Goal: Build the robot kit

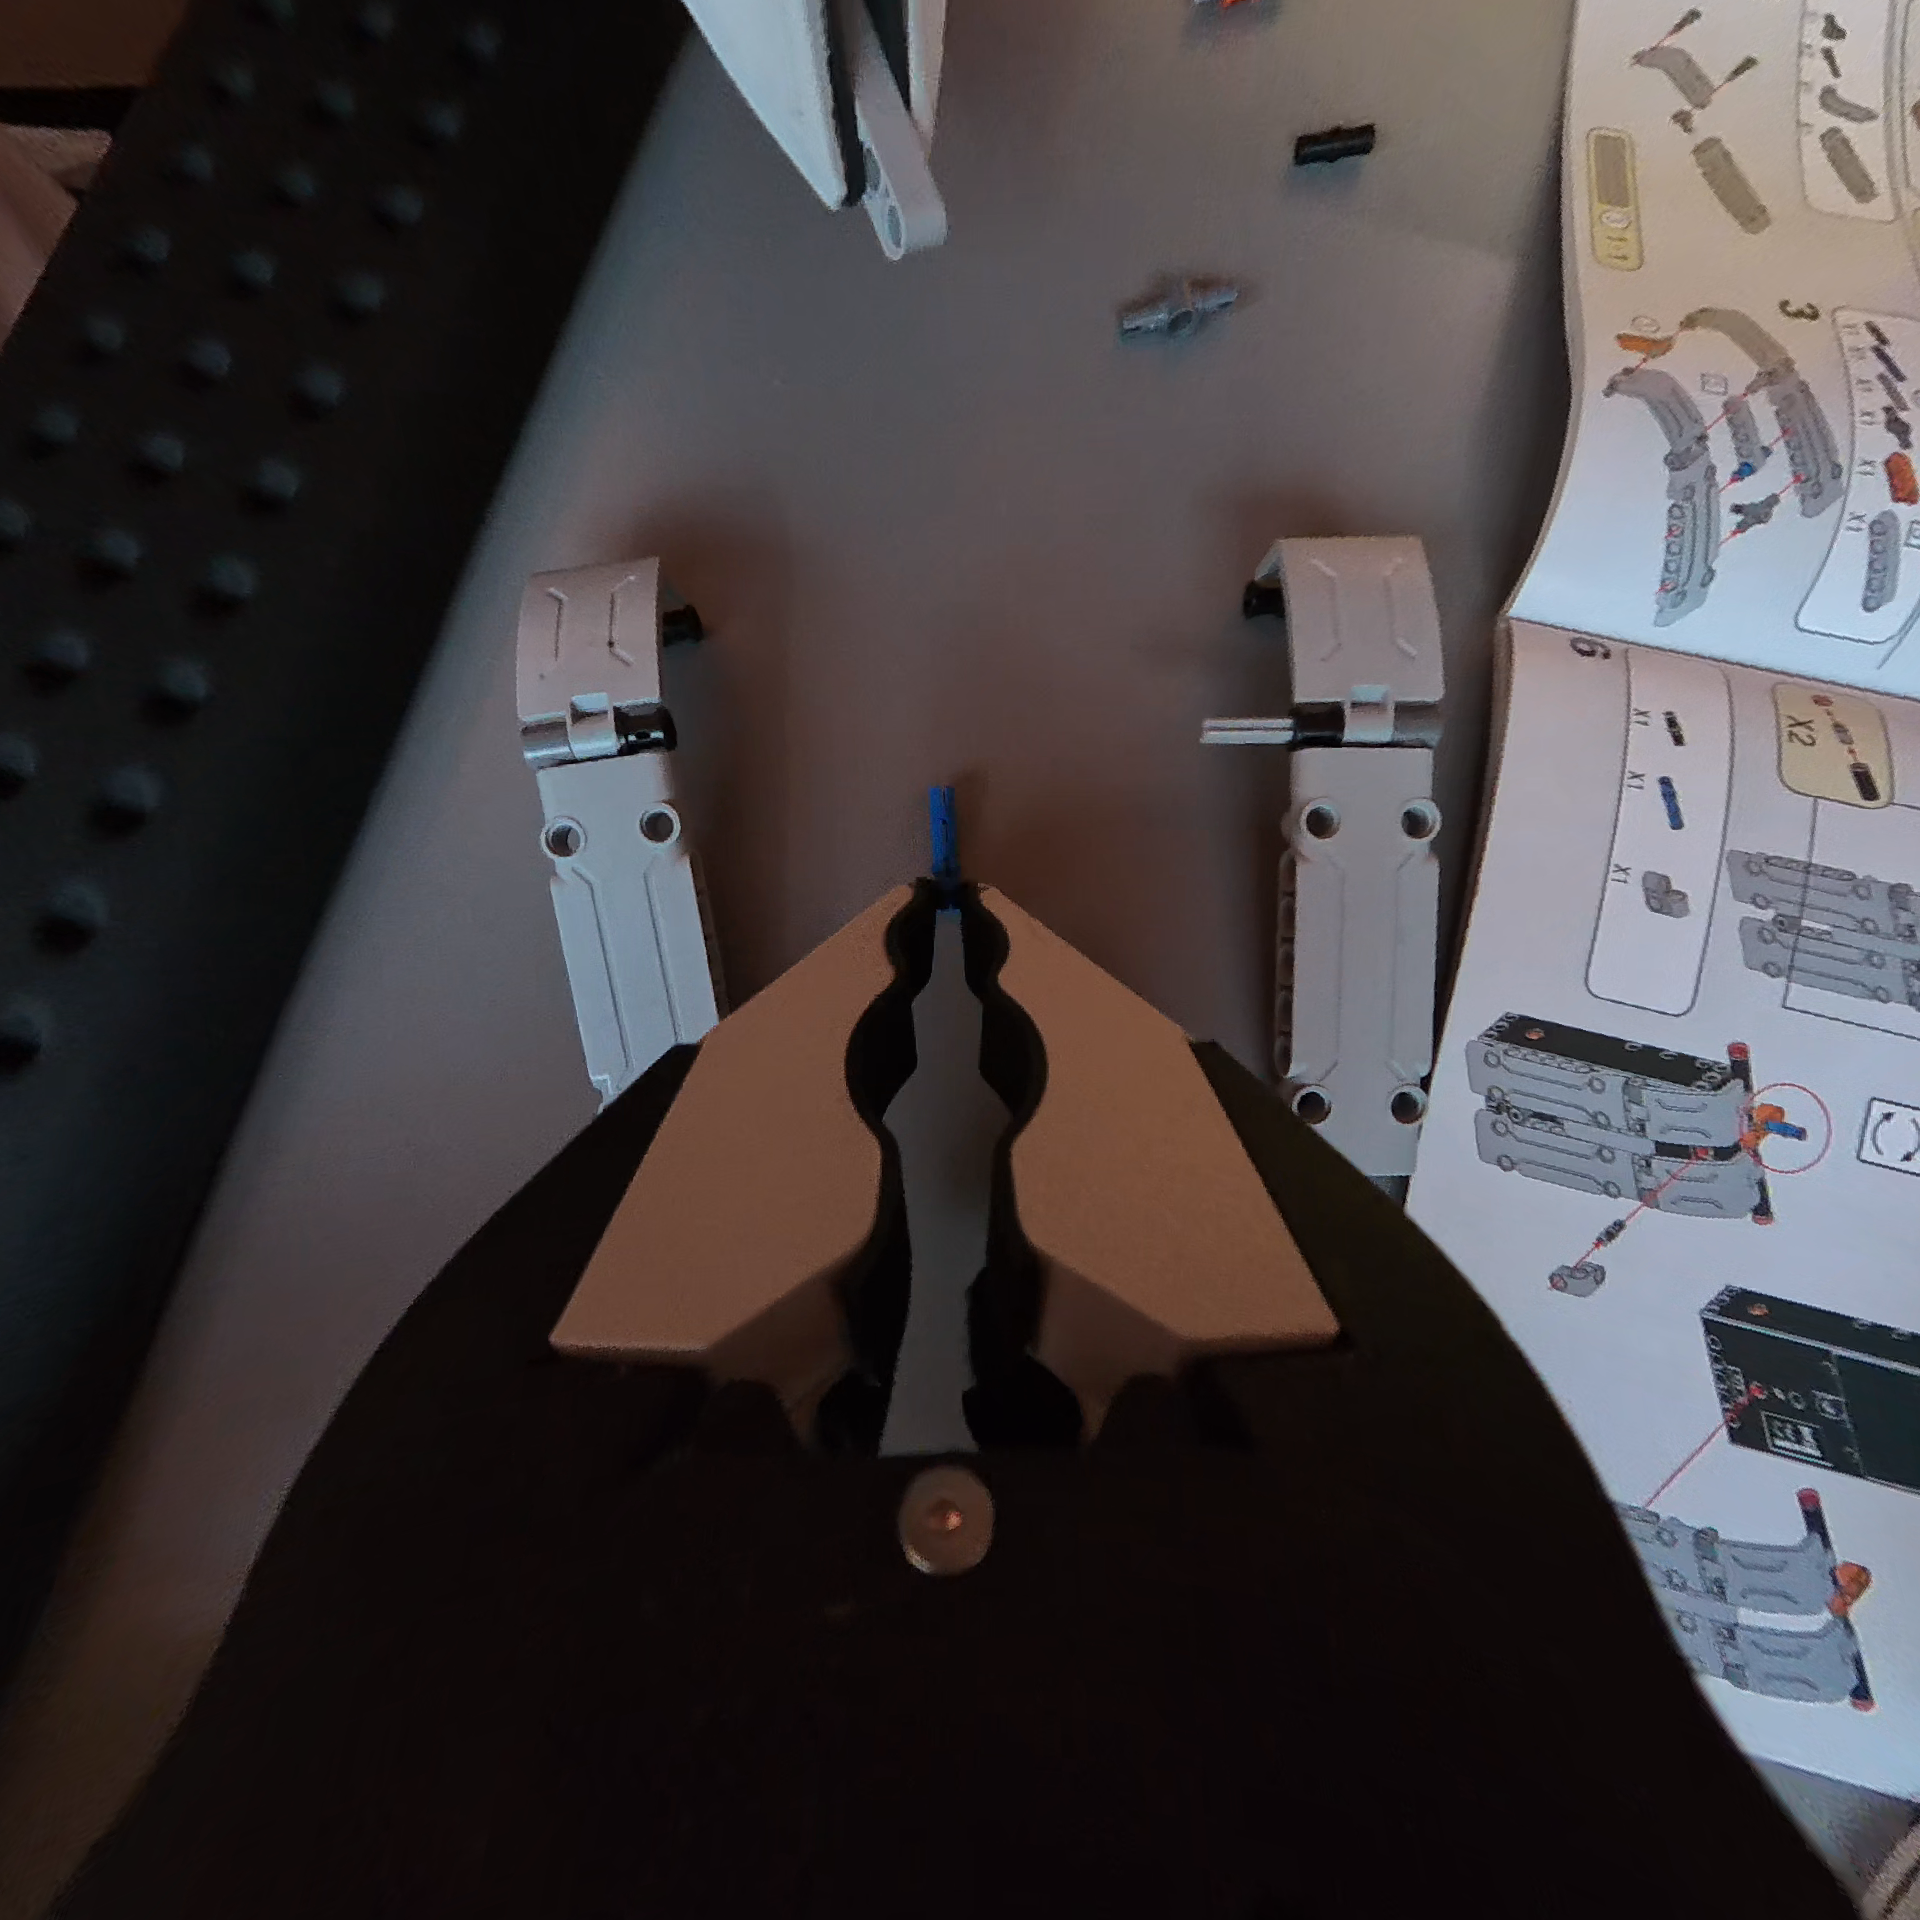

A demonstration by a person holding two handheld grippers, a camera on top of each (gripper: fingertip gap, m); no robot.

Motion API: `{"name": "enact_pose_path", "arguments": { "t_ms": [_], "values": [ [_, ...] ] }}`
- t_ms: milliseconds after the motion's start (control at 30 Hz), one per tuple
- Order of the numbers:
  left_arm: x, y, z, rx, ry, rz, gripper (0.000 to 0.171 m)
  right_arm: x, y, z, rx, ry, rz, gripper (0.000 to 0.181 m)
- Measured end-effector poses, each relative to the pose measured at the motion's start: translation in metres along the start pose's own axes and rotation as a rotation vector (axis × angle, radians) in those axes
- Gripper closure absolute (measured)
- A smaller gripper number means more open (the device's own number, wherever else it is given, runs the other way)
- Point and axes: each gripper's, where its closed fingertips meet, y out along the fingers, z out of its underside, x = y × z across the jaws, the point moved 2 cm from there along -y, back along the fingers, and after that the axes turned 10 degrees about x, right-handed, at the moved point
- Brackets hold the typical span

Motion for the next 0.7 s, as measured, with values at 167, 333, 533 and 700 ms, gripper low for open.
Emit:
{"name": "enact_pose_path", "arguments": {
  "t_ms": [167, 333, 533, 700],
  "values": [
    [-0.005, -0.005, -0.019, -0.138, -0.062, 0.074, 0.165, -0.005, -0.016, -0.025, -0.134, 0.122, 0.025, 0.178],
    [-0.002, -0.017, -0.036, -0.306, -0.085, 0.068, 0.166, 0.006, -0.058, -0.087, -0.43, 0.332, -0.089, 0.178],
    [-0.016, -0.03, -0.047, -0.433, 0.013, 0.06, 0.166, 0.024, -0.062, -0.116, -0.587, 0.491, -0.212, 0.178],
    [-0.013, -0.029, -0.041, -0.425, -0.012, 0.073, 0.166, 0.022, -0.06, -0.111, -0.619, 0.549, -0.218, 0.178]
  ]
}}
